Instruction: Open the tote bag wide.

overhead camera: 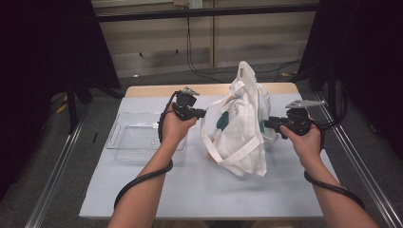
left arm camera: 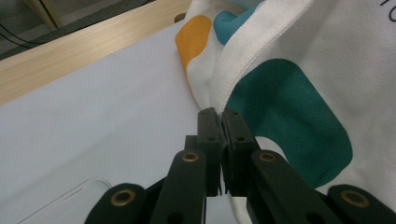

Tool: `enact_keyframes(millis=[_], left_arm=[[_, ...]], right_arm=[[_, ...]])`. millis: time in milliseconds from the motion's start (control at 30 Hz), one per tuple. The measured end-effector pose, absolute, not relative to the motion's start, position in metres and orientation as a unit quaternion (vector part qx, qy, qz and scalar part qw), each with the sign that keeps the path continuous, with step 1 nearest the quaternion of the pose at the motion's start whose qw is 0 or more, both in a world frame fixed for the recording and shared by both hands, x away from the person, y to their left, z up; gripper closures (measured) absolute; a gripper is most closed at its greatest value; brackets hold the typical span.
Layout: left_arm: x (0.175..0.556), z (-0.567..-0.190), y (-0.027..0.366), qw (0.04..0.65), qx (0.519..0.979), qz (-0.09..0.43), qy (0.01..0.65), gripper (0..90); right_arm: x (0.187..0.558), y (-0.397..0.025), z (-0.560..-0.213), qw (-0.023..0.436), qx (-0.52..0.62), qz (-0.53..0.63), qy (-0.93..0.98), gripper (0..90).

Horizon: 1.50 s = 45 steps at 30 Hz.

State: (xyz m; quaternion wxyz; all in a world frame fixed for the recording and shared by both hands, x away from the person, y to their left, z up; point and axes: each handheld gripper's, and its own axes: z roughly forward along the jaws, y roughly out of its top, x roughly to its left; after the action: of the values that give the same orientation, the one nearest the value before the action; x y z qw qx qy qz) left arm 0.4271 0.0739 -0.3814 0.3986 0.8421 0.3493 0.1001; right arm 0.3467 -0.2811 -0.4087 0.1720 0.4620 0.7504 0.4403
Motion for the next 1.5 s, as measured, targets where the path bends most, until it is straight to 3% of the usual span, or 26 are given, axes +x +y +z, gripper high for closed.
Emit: enact_keyframes(millis=[700,967,1233,1500], left_arm=[[0.424,-0.391,0.091,0.38,0.852,0.102,0.346,87.0],[0.425,-0.385,0.082,0.389,0.852,0.095,0.337,77.1],[0.425,-0.38,0.069,0.398,0.85,0.113,0.326,60.0],[0.427,-0.368,0.057,0.403,0.855,0.138,0.295,59.7]], right_arm=[[0.34,-0.292,-0.426,0.167,0.471,0.431,0.751,80.9],[0.342,-0.291,-0.416,0.174,0.463,0.431,0.755,82.0],[0.343,-0.287,-0.414,0.175,0.458,0.428,0.759,82.1],[0.344,-0.285,-0.411,0.172,0.457,0.428,0.761,81.6]])
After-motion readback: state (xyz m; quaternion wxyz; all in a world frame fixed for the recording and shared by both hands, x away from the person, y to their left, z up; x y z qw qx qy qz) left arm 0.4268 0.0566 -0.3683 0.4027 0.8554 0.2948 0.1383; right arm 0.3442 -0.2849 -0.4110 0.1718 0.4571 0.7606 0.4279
